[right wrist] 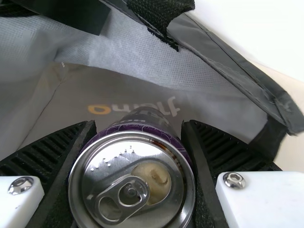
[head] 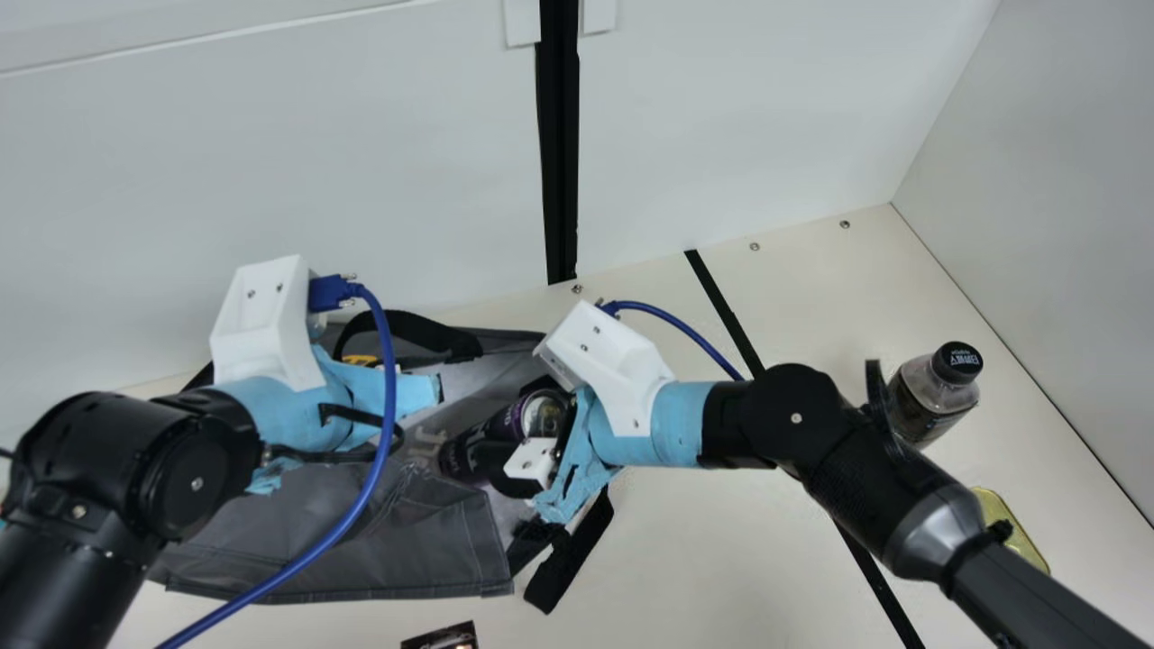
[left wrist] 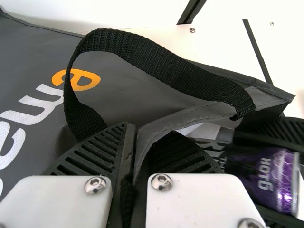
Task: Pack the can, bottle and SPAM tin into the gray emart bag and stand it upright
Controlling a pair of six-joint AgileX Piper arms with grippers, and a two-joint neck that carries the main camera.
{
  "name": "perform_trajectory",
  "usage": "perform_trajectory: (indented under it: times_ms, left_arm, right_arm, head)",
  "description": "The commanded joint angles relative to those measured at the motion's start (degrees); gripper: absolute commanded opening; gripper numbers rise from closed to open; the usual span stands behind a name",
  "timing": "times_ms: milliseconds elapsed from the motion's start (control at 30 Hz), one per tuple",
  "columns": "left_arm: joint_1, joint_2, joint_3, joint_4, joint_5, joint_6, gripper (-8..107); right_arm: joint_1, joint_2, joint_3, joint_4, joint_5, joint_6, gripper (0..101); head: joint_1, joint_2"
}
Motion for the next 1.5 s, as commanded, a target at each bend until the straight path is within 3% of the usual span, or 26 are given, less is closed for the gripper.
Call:
perform_trajectory:
  times_ms: [0, 567, 1133, 1467]
  left_arm:
    - [0.00, 0.00, 0.00, 0.00, 0.00, 0.00, -8]
    - [0.00, 0.00, 0.00, 0.00, 0.00, 0.00, -8]
    - [0.00, 0.00, 0.00, 0.00, 0.00, 0.00, -8]
    - [0.00, 0.00, 0.00, 0.00, 0.00, 0.00, -8]
  right_arm:
    - [0.36, 0.55, 0.09, 0.87, -0.42, -0.90, 0]
    - [3.87, 6.81, -1.11, 7.62, -5.03, -6.48, 0]
    - [6.34, 11.87, -3.47, 11.34, -7.00, -8.33, 0]
    - [6.79, 12.63, -3.89, 11.79, -7.15, -8.35, 33]
  head:
    - [-1.30, -0.05]
    - [-1.30, -0.05]
    - [-1.30, -0.05]
    - [-1.30, -0.05]
